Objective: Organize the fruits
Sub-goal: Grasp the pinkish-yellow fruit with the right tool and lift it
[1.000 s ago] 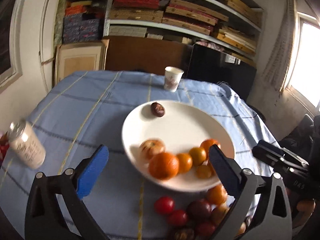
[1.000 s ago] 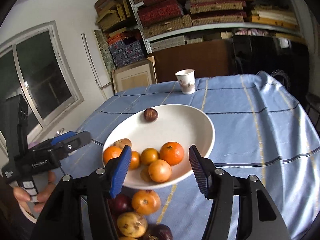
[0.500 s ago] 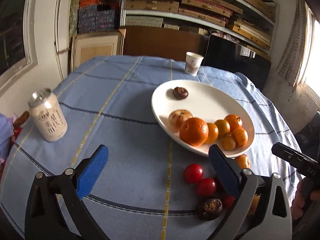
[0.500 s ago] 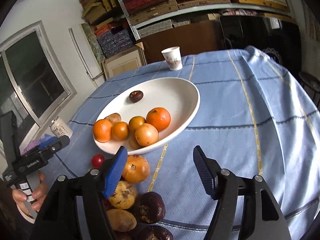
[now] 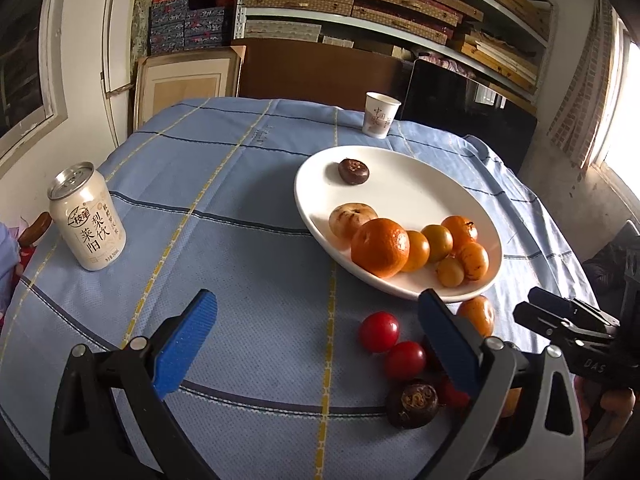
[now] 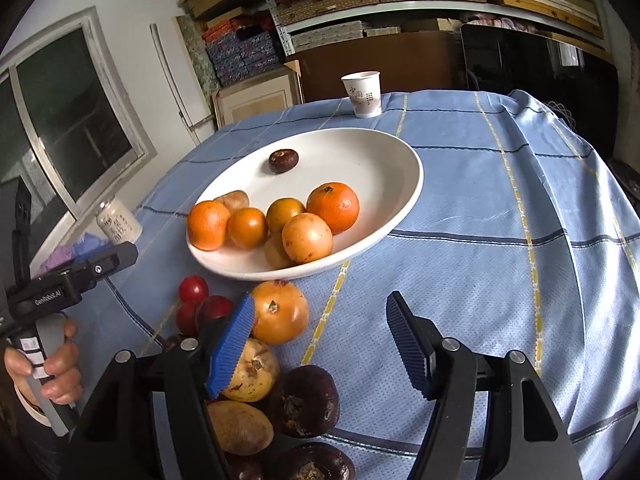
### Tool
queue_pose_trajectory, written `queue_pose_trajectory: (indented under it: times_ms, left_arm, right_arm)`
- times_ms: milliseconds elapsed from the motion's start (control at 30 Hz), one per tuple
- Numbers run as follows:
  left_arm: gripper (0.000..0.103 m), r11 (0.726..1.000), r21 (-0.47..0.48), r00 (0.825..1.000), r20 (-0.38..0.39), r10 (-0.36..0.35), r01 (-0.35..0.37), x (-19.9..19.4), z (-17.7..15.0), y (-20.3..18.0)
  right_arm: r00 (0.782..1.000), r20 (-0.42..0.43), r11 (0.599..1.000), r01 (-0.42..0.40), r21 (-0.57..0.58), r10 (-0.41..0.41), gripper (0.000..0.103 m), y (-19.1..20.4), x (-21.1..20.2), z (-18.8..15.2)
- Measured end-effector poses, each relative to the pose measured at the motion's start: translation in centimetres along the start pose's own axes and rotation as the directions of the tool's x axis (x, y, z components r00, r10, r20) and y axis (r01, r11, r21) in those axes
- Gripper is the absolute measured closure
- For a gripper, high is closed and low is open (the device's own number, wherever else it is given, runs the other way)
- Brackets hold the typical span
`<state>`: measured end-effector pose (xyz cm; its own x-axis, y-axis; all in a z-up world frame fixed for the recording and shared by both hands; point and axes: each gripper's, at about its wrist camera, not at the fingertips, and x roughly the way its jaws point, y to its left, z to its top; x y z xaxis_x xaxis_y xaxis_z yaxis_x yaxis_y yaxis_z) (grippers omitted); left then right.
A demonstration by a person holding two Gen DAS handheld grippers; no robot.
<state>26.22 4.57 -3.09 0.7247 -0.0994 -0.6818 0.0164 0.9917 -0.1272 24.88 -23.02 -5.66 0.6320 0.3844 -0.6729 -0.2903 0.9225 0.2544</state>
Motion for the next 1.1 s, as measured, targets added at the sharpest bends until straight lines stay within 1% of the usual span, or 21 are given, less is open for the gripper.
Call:
queue_pose_trajectory:
  times_ms: [67,233,300,400,433,467,500,533,600,667,933,1100]
  left_arm:
    - [0.004,1.0,0.009,1.0,0.001,0.007,-0.007,-0.1,0.0,-0.1]
    - [0.004,1.0,0.014,1.0,-0.002,-0.001,0.001,-0.3,-0.1,-0.3]
    - [0.004,1.0,0.021,1.0,0.004,0.002,-0.002,-0.3,-0.2,-0.4]
    - [0.005,0.998,0.037,0.998,0.022,0.05,-0.051,-0.4,-0.2,-0.5]
    - [0.005,0.997,0.044,0.997,0.033,0.069,-0.071,-0.5,-0.2,-0.5]
    - [0.005,0.996,0.045,0.997,0.037,0.073,-0.075,-0.6,-0.1,-0.5]
    - [0.005,0.996,0.043,0.997,0.04,0.072,-0.074,-0.7,-0.1,-0.4]
    - [0.005,0.997,0.04,0.997,0.041,0.064,-0.066,-0.8,0.0,-0.4]
    - [0.005,0.998,0.033,0.998,0.039,0.05,-0.051,-1.0,0.0,-0.2]
    - [0.004,0.999,0.03,0.999,0.037,0.038,-0.039,-1.1,0.1,-0.2]
    - [0.005,0.999,0.032,0.998,0.038,0.04,-0.041,-1.2,0.1,-0.3]
    - [0.005,0.999,0.027,0.999,0.034,0.038,-0.039,-1.3,0.1,-0.1]
  right_arm:
    - [1.0,-0.011,1.0,-0.005,-0.001,0.005,0.034,0.2,0.4,-0.1]
    - [0.996,-0.056,0.998,-0.065,0.008,0.065,0.034,1.0,1.6,-0.6]
    - [0.996,-0.061,0.998,-0.065,-0.006,0.065,0.034,1.4,1.9,-0.6]
    - [0.997,-0.068,0.999,-0.034,-0.026,0.032,0.037,2.1,2.6,-0.3]
    - [0.997,-0.072,0.999,-0.034,-0.02,0.033,0.04,2.1,2.9,-0.1]
    - [0.996,-0.077,0.999,-0.037,-0.008,0.037,0.042,2.2,3.2,0.0]
    - [0.996,-0.083,0.999,-0.04,0.006,0.041,0.044,2.2,3.4,0.1]
    - [0.994,-0.097,0.999,-0.044,0.023,0.046,0.049,2.2,3.7,0.2]
    - [0.992,-0.118,0.998,-0.034,0.046,0.039,0.054,2.3,4.3,0.3]
    - [0.992,-0.126,0.998,-0.023,0.055,0.03,0.055,2.3,4.7,0.3]
    - [0.99,-0.143,0.997,-0.004,0.074,0.015,0.058,2.7,5.8,0.6]
    - [0.989,-0.145,0.994,-0.022,0.106,0.037,0.059,2.0,5.3,0.5]
